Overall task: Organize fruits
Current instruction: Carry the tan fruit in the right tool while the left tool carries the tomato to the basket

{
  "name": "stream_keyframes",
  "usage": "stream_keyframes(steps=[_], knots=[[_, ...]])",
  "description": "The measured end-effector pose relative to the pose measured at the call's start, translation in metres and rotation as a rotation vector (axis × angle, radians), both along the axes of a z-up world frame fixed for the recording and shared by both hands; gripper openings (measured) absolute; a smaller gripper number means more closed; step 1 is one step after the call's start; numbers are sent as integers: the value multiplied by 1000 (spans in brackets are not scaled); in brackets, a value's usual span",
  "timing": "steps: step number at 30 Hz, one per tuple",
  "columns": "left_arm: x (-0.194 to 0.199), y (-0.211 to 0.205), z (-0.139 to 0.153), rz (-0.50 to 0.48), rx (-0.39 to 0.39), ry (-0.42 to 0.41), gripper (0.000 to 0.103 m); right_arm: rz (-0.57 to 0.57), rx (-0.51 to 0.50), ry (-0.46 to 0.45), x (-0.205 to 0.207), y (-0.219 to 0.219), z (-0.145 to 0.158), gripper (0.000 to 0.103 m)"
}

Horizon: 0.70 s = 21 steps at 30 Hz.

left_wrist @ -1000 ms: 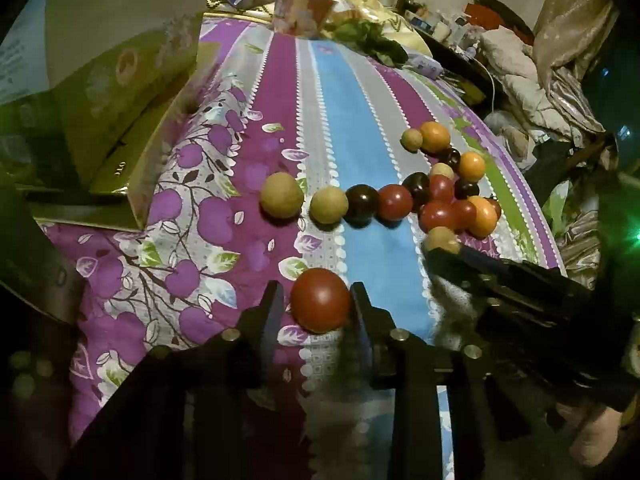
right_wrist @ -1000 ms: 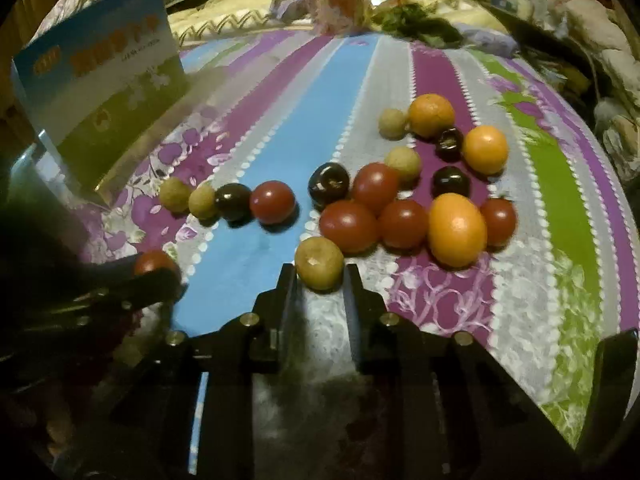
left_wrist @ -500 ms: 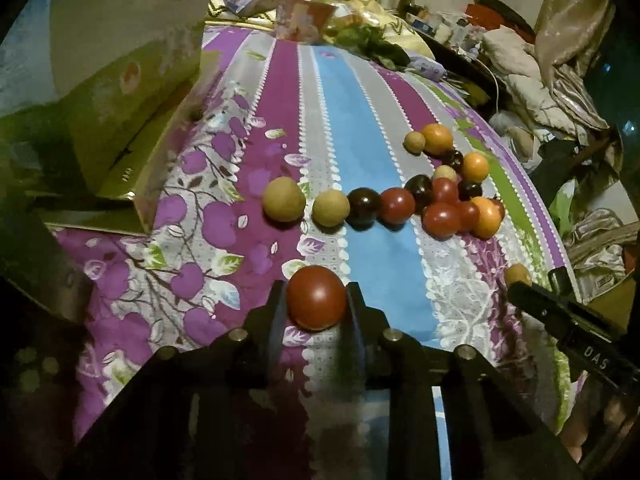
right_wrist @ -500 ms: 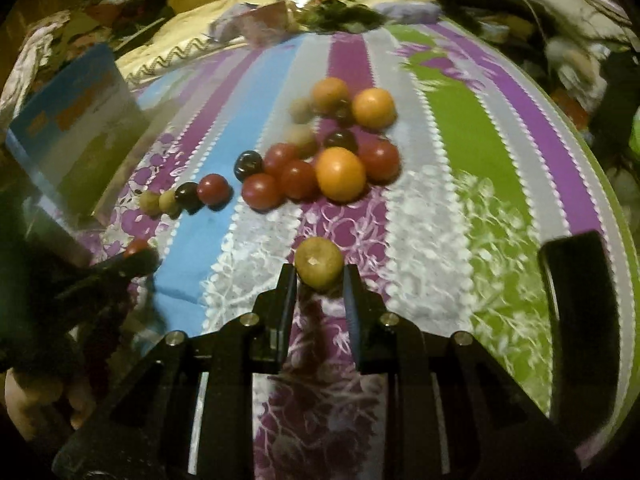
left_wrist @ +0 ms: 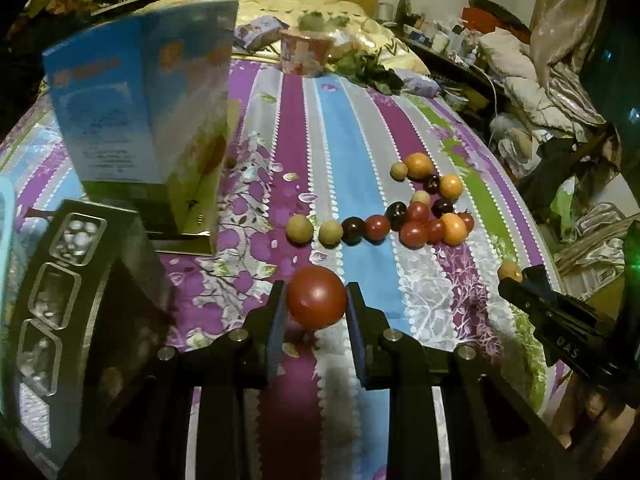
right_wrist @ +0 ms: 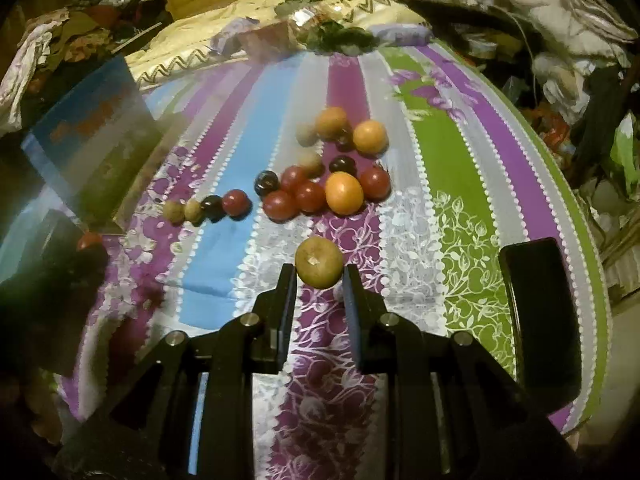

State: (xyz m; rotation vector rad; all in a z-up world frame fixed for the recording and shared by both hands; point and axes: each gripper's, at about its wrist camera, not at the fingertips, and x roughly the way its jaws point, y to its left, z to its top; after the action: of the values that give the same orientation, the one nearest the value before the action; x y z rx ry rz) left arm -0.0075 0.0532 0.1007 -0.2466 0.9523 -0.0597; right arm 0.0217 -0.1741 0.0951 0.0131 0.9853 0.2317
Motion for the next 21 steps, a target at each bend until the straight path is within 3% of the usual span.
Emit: stream_keyframes(steps=[11, 21], knots=[[-25, 33, 46, 54, 1, -63, 29, 53, 6, -56, -17, 35, 39, 24], [-55, 83, 81, 144, 20, -119, 29, 139, 26, -123, -25, 96, 77, 24]])
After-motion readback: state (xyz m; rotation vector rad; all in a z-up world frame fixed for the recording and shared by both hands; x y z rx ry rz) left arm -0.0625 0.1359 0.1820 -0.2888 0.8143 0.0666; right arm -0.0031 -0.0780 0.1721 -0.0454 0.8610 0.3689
